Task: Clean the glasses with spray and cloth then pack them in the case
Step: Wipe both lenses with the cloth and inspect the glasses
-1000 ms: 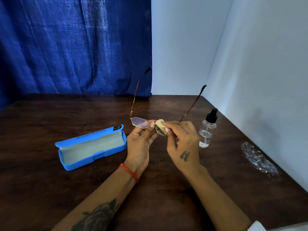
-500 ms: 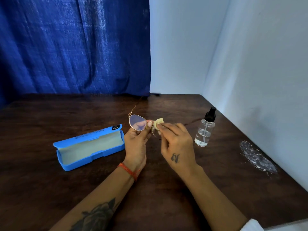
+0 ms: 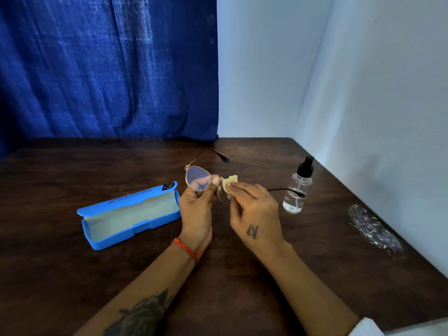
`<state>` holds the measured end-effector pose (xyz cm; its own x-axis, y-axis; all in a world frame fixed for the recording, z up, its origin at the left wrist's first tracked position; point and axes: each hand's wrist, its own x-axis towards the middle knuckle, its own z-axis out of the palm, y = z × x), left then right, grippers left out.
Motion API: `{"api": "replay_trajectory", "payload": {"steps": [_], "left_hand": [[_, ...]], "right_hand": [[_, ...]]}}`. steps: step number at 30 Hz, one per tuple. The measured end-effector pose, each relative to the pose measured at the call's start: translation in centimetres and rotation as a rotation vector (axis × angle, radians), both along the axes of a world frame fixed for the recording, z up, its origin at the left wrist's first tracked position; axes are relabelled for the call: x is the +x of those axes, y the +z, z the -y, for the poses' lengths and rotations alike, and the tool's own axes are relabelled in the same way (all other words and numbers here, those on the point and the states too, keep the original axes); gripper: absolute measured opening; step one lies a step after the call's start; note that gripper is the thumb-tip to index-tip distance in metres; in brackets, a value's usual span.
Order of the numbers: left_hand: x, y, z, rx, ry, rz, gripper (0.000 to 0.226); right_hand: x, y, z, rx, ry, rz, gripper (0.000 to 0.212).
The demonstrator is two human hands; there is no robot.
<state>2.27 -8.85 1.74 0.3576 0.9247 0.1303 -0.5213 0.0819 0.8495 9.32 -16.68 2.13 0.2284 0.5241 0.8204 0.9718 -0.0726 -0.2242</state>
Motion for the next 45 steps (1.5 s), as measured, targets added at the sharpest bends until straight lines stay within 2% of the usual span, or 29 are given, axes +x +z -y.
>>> {"api": "replay_trajectory", "payload": {"steps": [5,8,12,18,21,25,28,32,36,39,42,45], "left_hand": [[-0.14,0.03,-0.19,0.005,0.017,0.005,0.015],[-0.13,-0.01,-0.29,0.046,0.018,-0.021,0.025],[-0.06,0.01,-0.17,0.068,0.016,-0.035,0.014],[-0.15,0.11,-0.15,0.018,0.031,0.011,0.020],[-0.17,0.04,-0.35,0.014,0.023,0.025,0.022],[-0.15,-0.12,-0.39,0.052,0.009,-0.011,0.022],[-0.08,-0.06,-0.25,0.045,0.021,-0.018,0.021],[-0.11,-0.04,-0.25,-0.012,0.033,0.009,0.018],[-0.22,0.01,-0.39,0.009,0.024,0.011,0.029],[-0.25,-0.12,-0.53,0.013,0.019,0.005,0.028],[-0.08,-0.18,-0.35,0.047,0.020,-0.017,0.020],[-0.01,-0.12,-0.23,0.054,0.027,-0.011,0.016]], "right_hand": [[-0.27,-0.08,0.34,0.003,0.117,-0.042,0.017],[-0.44,-0.01,0.44,-0.061,0.033,0.009,0.023],[-0.55,0.13,0.18,-0.074,-0.086,0.028,0.027],[-0.47,-0.41,0.09,0.009,0.077,-0.036,0.020],[-0.57,-0.45,0.26,-0.024,0.120,-0.016,0.017],[-0.52,-0.20,0.26,-0.098,-0.006,0.001,0.022],[-0.65,-0.10,0.12,-0.079,-0.066,0.007,0.021],[-0.48,-0.49,-0.01,-0.033,0.038,-0.009,0.027],[-0.52,-0.36,0.36,-0.050,0.146,-0.005,0.021],[-0.54,-0.29,0.49,-0.112,0.077,0.000,0.017],[-0.57,-0.10,0.31,-0.131,-0.023,-0.001,0.029],[-0.74,-0.15,-0.04,-0.106,-0.040,-0.014,0.031]]}}
